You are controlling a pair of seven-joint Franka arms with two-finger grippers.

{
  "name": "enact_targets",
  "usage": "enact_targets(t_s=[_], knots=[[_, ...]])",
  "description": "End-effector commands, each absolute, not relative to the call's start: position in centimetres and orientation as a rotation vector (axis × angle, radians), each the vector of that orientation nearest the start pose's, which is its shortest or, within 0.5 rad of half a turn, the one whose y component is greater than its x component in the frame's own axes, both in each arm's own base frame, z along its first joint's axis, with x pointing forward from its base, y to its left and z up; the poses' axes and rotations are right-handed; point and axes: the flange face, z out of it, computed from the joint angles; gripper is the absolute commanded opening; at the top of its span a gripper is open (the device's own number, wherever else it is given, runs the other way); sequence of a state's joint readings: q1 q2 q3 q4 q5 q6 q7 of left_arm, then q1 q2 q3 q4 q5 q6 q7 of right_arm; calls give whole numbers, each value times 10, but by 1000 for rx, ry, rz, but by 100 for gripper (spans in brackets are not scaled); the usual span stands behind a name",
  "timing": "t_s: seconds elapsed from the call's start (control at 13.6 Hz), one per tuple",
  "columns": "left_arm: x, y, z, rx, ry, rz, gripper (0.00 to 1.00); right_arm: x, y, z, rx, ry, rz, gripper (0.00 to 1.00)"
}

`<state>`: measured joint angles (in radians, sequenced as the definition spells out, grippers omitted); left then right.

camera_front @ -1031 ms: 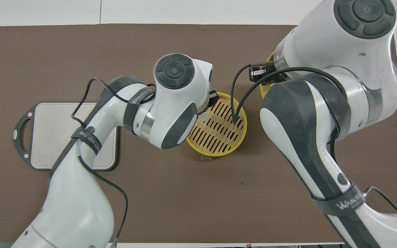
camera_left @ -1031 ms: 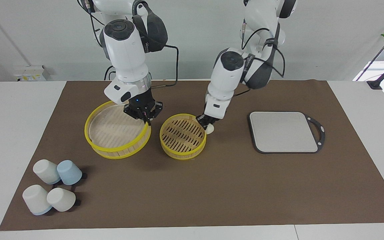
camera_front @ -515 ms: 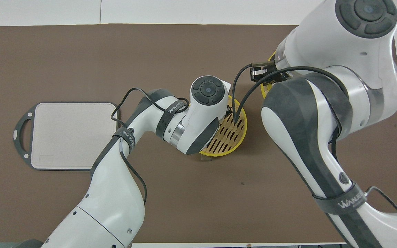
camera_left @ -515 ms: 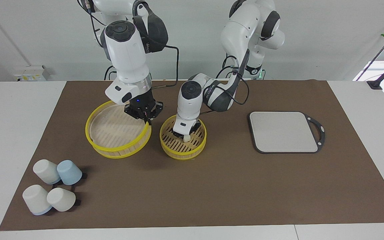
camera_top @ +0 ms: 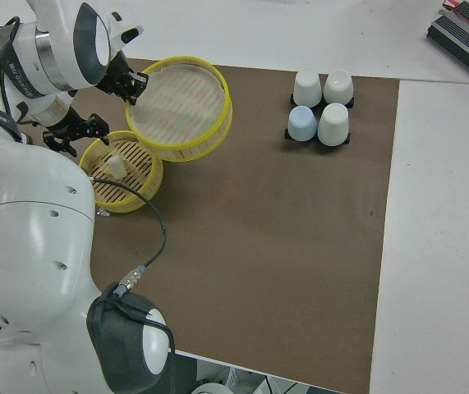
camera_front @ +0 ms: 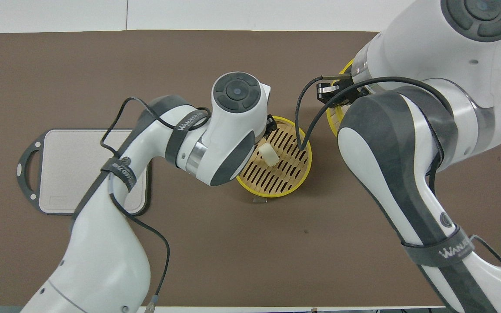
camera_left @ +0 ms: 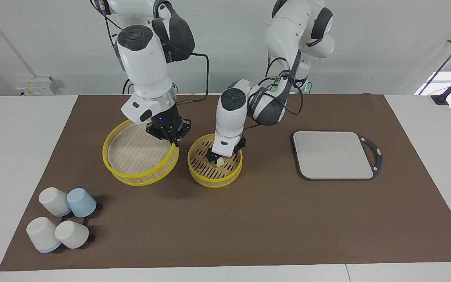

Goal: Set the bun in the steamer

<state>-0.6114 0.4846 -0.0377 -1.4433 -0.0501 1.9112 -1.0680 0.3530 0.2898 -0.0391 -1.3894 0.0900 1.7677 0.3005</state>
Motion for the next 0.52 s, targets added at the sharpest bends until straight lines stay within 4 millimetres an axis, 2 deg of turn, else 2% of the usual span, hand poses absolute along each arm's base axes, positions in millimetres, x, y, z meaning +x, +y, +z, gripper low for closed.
enact_targets(t_s=[0.0,0.07,0.22,0.29,0.44], knots=[[561,-317,468,-3076,-714,76,100,603,258,560,-3000,7,-132,0],[566,-286,475,-3076,-708,77,100,598,275,558,-3004,42,-134,0],[580,-208,484,-3080,-618,122,100,573,340,540,-3022,68,-112,0],[587,-158,487,-3096,-510,157,100,560,373,523,-3059,80,-117,0],[599,-72,489,-3130,-357,188,100,555,397,507,-3067,88,-152,0]])
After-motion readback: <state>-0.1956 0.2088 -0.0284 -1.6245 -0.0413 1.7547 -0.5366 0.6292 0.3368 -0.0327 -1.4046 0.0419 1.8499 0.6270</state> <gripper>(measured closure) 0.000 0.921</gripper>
